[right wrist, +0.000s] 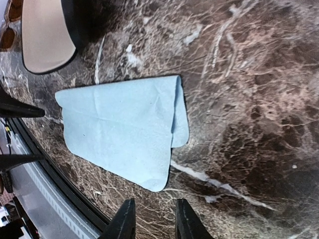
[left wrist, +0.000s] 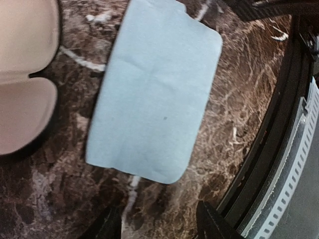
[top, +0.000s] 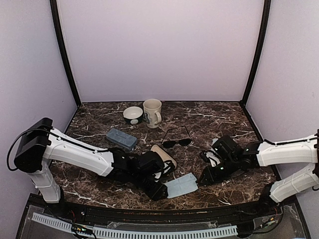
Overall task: Organize the sunglasses
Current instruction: Pick up the glasses cleaning cloth from the center of the board, then fold the glasses cleaning cloth at the center of the board, then smooth out the folded cleaning cloth at the center of the board.
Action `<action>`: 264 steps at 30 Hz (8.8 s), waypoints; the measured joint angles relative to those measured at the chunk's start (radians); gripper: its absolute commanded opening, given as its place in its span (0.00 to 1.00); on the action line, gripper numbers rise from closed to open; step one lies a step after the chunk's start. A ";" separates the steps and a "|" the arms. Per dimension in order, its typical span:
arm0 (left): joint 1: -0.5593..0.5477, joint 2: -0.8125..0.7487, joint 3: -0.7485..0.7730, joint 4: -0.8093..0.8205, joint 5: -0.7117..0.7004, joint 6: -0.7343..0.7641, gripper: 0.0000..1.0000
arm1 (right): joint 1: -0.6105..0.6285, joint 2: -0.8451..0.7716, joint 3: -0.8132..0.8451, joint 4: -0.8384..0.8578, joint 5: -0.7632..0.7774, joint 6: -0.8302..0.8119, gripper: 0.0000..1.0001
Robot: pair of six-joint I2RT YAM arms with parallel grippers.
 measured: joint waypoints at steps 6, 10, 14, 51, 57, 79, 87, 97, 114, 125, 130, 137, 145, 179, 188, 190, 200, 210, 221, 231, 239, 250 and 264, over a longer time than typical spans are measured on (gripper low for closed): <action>-0.044 0.040 0.032 0.007 0.002 0.077 0.45 | 0.047 0.071 -0.002 0.058 0.015 0.025 0.26; -0.050 0.081 0.064 0.007 0.000 0.108 0.43 | 0.072 0.115 -0.002 0.086 0.018 0.037 0.25; -0.054 0.109 0.085 0.005 -0.006 0.131 0.40 | 0.086 0.136 -0.002 0.122 0.018 0.042 0.22; -0.089 0.073 0.235 -0.155 -0.077 0.189 0.00 | 0.111 -0.221 0.000 0.012 0.082 0.117 0.00; -0.106 0.003 0.274 -0.180 -0.105 0.189 0.00 | 0.138 -0.359 0.001 -0.054 0.116 0.159 0.00; -0.261 -0.005 0.346 -0.256 -0.222 0.132 0.00 | 0.570 -0.462 0.095 -0.288 0.464 0.459 0.00; -0.221 -0.005 0.311 -0.255 -0.239 0.069 0.00 | 0.570 -0.486 0.078 -0.335 0.578 0.561 0.00; -0.116 0.005 0.282 -0.186 -0.201 0.054 0.00 | 0.395 -0.409 0.029 -0.269 0.550 0.512 0.00; -0.012 0.151 0.300 -0.091 -0.143 0.106 0.00 | 0.114 -0.211 0.029 -0.119 0.426 0.282 0.00; 0.008 0.187 0.319 -0.104 -0.103 0.163 0.00 | 0.075 -0.151 0.008 -0.070 0.362 0.224 0.00; 0.008 0.187 0.319 -0.108 -0.085 0.176 0.00 | 0.075 -0.152 -0.034 -0.053 0.330 0.224 0.00; 0.007 0.193 0.318 -0.105 -0.055 0.190 0.00 | 0.075 -0.161 -0.072 -0.032 0.301 0.224 0.00; -0.002 0.216 0.318 -0.106 -0.022 0.200 0.00 | 0.075 -0.161 -0.088 -0.019 0.284 0.223 0.00; -0.038 0.271 0.343 -0.157 -0.004 0.204 0.06 | 0.111 -0.162 -0.129 -0.028 0.275 0.243 0.00; -0.041 0.271 0.353 -0.180 -0.016 0.202 0.07 | 0.141 -0.143 -0.130 -0.026 0.275 0.252 0.00; -0.041 0.273 0.364 -0.187 -0.024 0.197 0.07 | 0.148 -0.141 -0.130 -0.026 0.274 0.258 0.00; -0.041 0.273 0.380 -0.200 -0.053 0.188 0.17 | 0.162 -0.140 -0.130 -0.030 0.278 0.277 0.06; -0.041 0.273 0.380 -0.198 -0.072 0.162 0.32 | 0.169 -0.149 -0.117 -0.100 0.325 0.286 0.30; -0.041 0.273 0.372 -0.149 -0.069 0.113 0.48 | 0.136 -0.183 -0.070 -0.132 0.378 0.244 0.33; -0.049 0.273 0.372 -0.146 -0.124 0.100 0.47 | 0.136 -0.138 -0.072 -0.023 0.326 0.215 0.32; -0.049 0.290 0.372 -0.151 -0.146 0.101 0.48 | 0.136 -0.115 -0.125 0.091 0.267 0.219 0.32; -0.050 0.290 0.373 -0.159 -0.155 0.098 0.47 | 0.130 -0.106 -0.162 0.124 0.248 0.223 0.32; -0.086 0.304 0.398 -0.230 -0.266 0.097 0.48 | 0.127 -0.110 -0.163 0.115 0.249 0.222 0.33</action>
